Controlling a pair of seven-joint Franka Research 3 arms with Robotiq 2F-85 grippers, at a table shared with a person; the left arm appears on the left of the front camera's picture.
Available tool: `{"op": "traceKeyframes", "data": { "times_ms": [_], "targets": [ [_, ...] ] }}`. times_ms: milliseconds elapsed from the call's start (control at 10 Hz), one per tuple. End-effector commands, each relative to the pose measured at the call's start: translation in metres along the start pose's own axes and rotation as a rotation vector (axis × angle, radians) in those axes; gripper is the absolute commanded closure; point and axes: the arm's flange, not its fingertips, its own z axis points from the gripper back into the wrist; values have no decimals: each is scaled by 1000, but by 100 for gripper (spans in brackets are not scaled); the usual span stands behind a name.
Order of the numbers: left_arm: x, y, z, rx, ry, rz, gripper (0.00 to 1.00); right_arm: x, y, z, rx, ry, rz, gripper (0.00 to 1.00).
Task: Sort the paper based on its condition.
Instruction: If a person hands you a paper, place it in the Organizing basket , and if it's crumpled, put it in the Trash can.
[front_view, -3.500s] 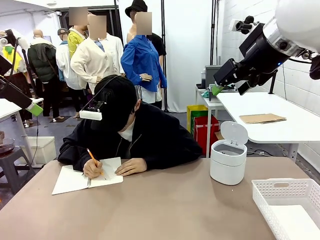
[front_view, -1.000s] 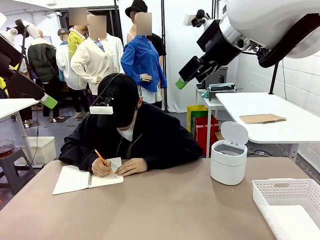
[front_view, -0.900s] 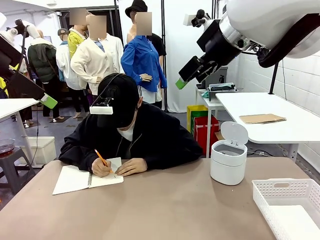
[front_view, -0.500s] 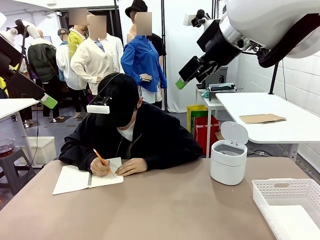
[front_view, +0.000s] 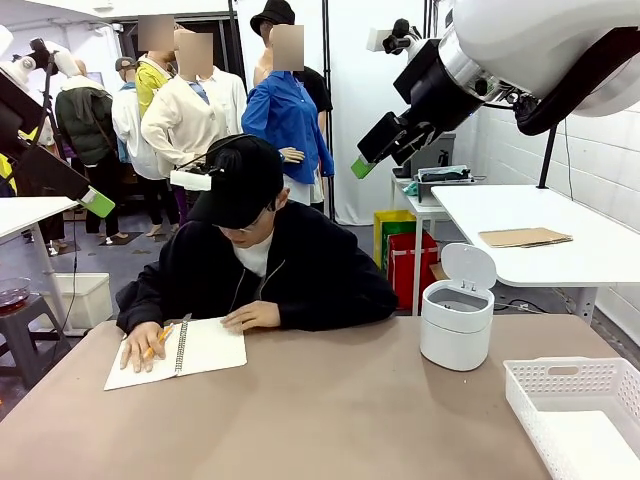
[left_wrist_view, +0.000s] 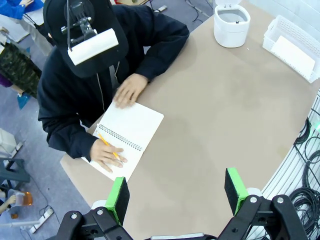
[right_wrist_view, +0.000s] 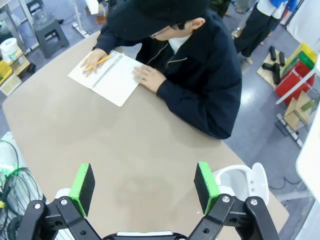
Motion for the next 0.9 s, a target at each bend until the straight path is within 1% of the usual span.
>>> {"op": "traceKeyframes", "data": {
  "times_ms": [0,200,400,600,800],
  "targets": [
    [-1,0,1,0,2,-1,0,0,0,0,-2,1,2,0],
    [-1,0,1,0,2,-1,0,0,0,0,0,0,0,0],
    [-1,0,1,0,2,-1,0,-3,-2,1,0,32,9,0],
    [-1,0,1,0,2,-1,0,-11,-5,3,16,57,21,0],
    [-1,0,1,0,2,-1,0,-21,-4,9,11,55,30,0]
  ]
}}
